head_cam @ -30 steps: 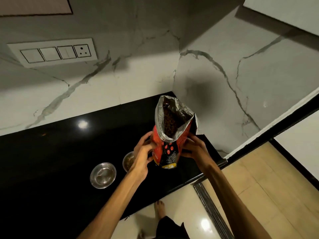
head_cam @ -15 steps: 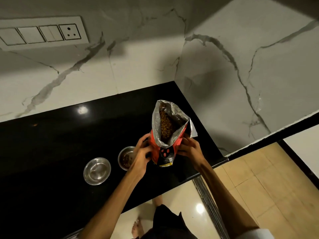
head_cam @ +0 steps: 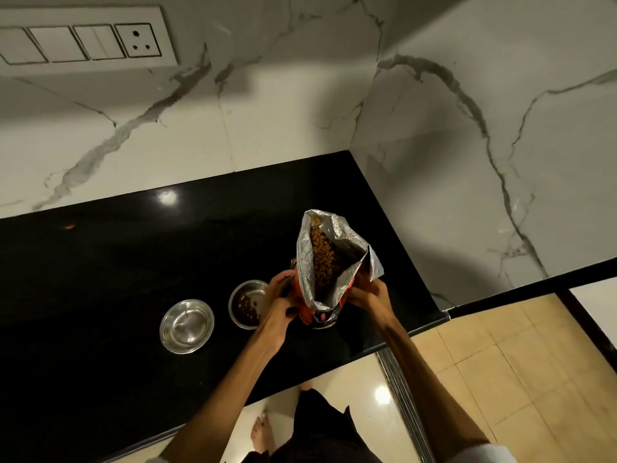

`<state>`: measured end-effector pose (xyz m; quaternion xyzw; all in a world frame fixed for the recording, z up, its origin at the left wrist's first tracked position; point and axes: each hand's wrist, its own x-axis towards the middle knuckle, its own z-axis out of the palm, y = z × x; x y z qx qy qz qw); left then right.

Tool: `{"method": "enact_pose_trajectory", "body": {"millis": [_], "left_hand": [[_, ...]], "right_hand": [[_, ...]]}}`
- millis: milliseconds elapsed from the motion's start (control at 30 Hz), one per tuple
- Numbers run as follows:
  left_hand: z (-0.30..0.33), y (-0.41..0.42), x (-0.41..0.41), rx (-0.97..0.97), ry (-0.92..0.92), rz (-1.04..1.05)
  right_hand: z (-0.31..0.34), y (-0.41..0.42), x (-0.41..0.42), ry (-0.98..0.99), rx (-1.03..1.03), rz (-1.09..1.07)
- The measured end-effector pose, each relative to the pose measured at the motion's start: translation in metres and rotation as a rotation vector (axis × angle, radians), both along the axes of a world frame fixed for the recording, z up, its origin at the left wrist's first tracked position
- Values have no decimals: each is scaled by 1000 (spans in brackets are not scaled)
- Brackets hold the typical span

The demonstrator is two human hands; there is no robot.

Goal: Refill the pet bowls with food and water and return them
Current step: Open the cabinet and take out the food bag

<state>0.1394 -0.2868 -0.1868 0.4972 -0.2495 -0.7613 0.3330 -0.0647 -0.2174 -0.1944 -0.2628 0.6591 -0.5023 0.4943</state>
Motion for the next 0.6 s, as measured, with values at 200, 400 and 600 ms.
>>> {"method": "enact_pose_trajectory", "body": {"millis": [200, 400, 600], "left_hand": [[-2, 0, -1, -38, -67, -35], [8, 5, 1, -34, -133, -33], [20, 13, 4, -43, -128, -24]], "right_hand": [[-8, 3, 0, -15, 9, -16], [-6, 3, 6, -1, 9, -9], [9, 10, 12, 9, -22, -34]]}}
